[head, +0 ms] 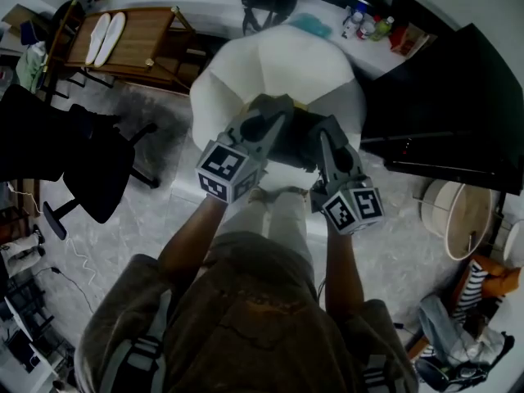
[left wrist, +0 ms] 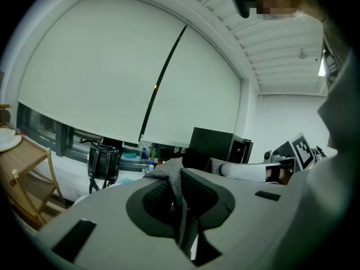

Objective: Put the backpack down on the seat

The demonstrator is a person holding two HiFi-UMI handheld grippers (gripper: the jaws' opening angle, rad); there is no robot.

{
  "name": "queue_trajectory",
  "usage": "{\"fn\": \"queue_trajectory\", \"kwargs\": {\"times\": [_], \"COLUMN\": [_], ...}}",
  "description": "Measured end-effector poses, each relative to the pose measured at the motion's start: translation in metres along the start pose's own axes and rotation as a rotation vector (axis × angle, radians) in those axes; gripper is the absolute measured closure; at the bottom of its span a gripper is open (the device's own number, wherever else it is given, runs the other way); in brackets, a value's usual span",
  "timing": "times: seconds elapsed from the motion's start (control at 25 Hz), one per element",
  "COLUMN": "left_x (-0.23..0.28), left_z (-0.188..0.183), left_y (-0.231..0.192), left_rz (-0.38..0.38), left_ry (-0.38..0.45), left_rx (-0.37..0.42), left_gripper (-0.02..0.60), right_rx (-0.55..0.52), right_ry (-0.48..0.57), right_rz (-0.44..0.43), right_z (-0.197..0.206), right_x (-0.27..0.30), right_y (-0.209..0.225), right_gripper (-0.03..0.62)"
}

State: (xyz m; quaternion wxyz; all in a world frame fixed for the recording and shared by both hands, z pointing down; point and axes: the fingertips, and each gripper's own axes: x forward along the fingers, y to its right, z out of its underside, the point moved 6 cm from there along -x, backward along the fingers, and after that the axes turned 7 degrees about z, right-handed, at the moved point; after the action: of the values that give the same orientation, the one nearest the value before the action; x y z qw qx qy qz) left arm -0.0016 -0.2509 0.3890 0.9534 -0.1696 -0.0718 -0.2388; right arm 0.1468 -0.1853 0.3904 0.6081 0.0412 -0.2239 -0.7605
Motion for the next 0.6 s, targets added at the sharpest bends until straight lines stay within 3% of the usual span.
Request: {"fn": "queue_trajectory", "kwargs": {"times": [0.16, 0.6], "left_x": [0.022, 0.081], "left_z": [0.01, 0.015], "left_y": [-0.016, -0.065], "left_rz": [0.003, -0.025], "left_ry": [-0.032, -0.019], "left_rx": [-0.017, -0.025], "left_gripper": [0.549, 0.548], "right_rx": [0.006, 0.004], "right_ry": [-0.015, -0.037], "right_rz": [0.006, 0.001], "right_z": [0.006, 0.008], "right_x": [0.022, 0.081], "right_y": [0.021, 0.073], "right_gripper": [0.565, 0.565]}}
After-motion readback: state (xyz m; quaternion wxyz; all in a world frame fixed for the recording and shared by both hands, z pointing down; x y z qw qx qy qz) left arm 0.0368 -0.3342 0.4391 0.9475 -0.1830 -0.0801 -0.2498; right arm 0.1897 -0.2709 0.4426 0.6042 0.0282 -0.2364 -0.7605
